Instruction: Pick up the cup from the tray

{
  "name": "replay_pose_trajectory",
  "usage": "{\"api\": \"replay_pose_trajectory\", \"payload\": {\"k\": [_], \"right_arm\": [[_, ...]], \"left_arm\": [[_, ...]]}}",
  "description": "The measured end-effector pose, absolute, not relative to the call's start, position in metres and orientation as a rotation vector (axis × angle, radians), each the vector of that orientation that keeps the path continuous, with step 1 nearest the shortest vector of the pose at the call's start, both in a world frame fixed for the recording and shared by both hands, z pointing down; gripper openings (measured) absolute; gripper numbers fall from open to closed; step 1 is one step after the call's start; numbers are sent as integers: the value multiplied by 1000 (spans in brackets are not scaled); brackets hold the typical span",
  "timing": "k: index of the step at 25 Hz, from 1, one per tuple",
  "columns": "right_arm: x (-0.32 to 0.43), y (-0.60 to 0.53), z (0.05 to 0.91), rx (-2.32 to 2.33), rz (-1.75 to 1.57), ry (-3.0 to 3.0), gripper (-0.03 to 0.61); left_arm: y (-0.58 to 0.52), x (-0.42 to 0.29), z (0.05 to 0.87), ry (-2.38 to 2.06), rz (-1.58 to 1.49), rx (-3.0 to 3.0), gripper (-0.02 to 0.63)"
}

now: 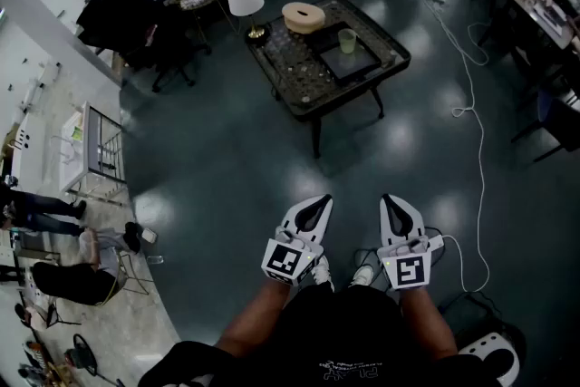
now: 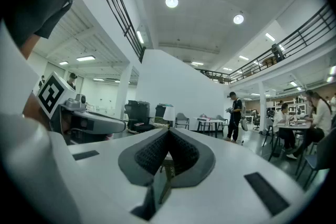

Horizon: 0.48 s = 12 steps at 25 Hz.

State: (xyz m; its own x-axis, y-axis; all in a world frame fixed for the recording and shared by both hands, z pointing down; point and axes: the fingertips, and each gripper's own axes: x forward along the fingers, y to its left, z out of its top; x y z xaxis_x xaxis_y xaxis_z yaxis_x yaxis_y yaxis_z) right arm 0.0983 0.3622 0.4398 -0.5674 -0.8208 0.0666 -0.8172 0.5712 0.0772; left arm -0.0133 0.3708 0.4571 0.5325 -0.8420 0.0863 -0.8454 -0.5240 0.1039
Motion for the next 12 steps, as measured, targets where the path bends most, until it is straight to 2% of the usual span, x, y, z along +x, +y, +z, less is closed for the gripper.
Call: {"api": "replay_pose_trajectory", "payload": {"k": [12], "right_arm": [[89,353,436,1355,-114,-2827,9]], "left_arm": [[365,-4,457,-1548,150,2694,8]]}}
